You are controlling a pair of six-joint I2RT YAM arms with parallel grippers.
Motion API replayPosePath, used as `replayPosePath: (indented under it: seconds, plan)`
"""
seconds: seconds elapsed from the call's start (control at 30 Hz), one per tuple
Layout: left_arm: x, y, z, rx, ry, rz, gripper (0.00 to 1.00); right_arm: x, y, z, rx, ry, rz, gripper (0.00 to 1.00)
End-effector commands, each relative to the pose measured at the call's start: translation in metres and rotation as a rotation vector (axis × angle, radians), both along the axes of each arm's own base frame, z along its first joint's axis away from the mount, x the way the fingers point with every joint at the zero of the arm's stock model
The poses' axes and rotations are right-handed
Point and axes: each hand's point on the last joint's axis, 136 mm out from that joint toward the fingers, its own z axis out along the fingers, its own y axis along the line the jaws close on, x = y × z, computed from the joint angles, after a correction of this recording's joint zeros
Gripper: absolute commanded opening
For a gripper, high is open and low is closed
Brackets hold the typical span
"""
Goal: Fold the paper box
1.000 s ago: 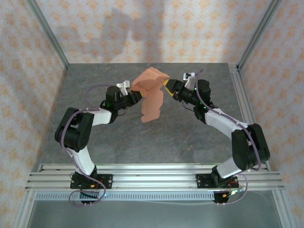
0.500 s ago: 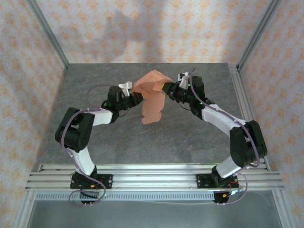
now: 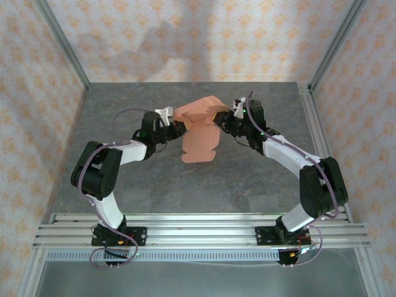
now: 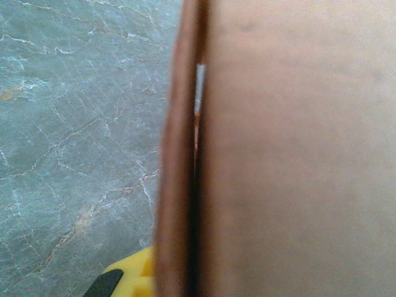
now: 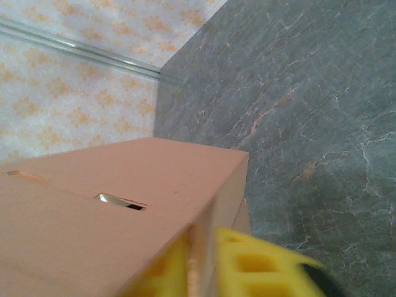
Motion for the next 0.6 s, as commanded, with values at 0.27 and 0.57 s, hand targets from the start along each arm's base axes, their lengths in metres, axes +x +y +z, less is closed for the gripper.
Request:
replayPosePath:
  seconds: [0.27, 0.57]
  plan:
    - [0.011, 0.015, 0.018, 0.055, -0.062, 0.106, 0.00, -0.006, -0.026, 0.036, -0.136, -0.139, -0.081, 0.62]
    - [0.008, 0.064, 0.003, 0.281, -0.022, 0.360, 0.00, -0.031, -0.062, 0.073, -0.394, -0.212, -0.192, 0.66]
